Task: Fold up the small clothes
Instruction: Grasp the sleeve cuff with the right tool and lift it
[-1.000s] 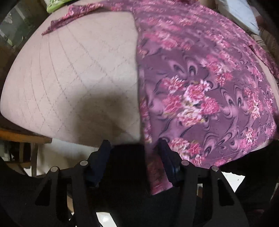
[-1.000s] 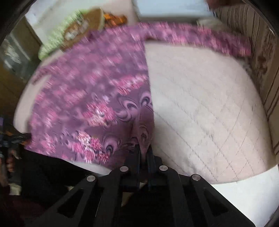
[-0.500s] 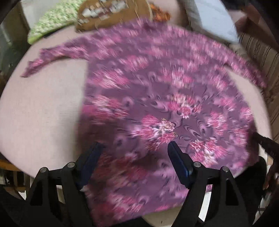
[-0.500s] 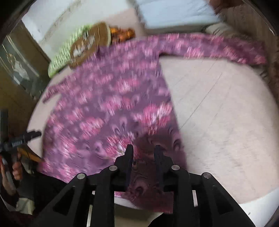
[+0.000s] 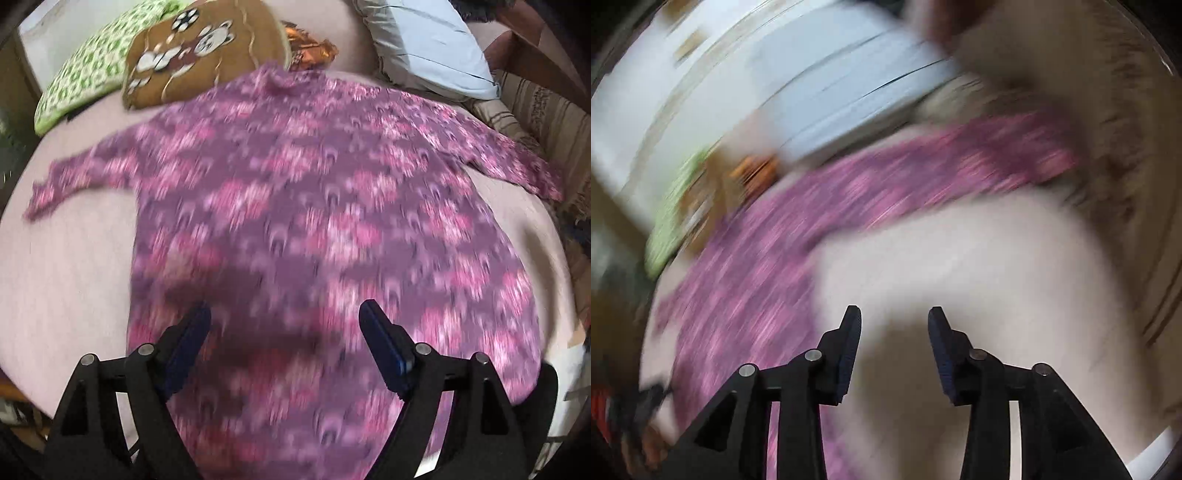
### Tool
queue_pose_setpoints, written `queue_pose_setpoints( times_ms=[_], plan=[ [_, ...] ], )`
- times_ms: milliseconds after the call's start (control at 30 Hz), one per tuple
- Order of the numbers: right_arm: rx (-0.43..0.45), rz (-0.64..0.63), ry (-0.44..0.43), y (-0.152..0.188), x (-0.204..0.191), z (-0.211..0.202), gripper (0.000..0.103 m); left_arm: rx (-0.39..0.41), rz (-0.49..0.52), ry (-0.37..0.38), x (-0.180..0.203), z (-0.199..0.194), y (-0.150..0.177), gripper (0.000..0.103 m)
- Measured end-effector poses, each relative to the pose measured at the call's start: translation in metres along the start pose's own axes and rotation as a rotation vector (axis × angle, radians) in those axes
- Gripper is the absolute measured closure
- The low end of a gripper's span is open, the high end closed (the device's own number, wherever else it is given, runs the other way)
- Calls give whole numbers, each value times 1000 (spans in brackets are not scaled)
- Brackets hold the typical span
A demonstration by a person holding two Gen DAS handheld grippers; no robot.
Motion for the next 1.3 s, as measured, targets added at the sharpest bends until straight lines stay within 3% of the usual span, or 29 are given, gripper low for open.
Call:
queue_pose_setpoints(
  times_ms=[133, 300, 433, 533, 600, 633, 667, 933, 1100, 1300],
  plan=[
    [115, 174, 116, -67, 59, 22, 59, -4, 18, -17, 16, 37, -45, 20],
    [181, 316, 205, -91, 100, 52, 56, -45, 14, -7, 28, 82, -69, 20],
    [220, 405, 301, -103, 125, 69, 47, -57, 5, 35, 35, 98, -73, 20],
    [247, 436, 295, -112, 133, 77, 46, -56, 12, 37, 35, 104, -73, 20],
    [285, 418, 283, -121, 131, 78, 55, -42, 28, 27, 36, 105, -73, 20],
    [292, 403, 278, -124, 129, 78, 72, -38, 38, 23, 36, 105, -73, 20],
    [289, 384, 261, -127, 125, 79, 90, -35, 48, 20, 37, 105, -73, 20],
    [308, 100, 236, -135, 43, 57, 91, -11, 8, 39, 26, 98, -76, 20],
    [274, -40, 145, -127, -38, 59, 93, -25, -65, 69, 6, 96, -76, 20],
    [206, -185, -26, -97, -161, 87, 93, -24, -119, 74, -38, 88, -88, 20]
  ],
)
Point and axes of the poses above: each gripper's, at about its wrist camera, not at the fingertips, and z roughly the way its jaws point, x to its right, y to its underside, the point moved 9 cm from there along z, roughly the way its jaws point, and after that the axes turned 5 degrees about z, right-handed, at the moved point
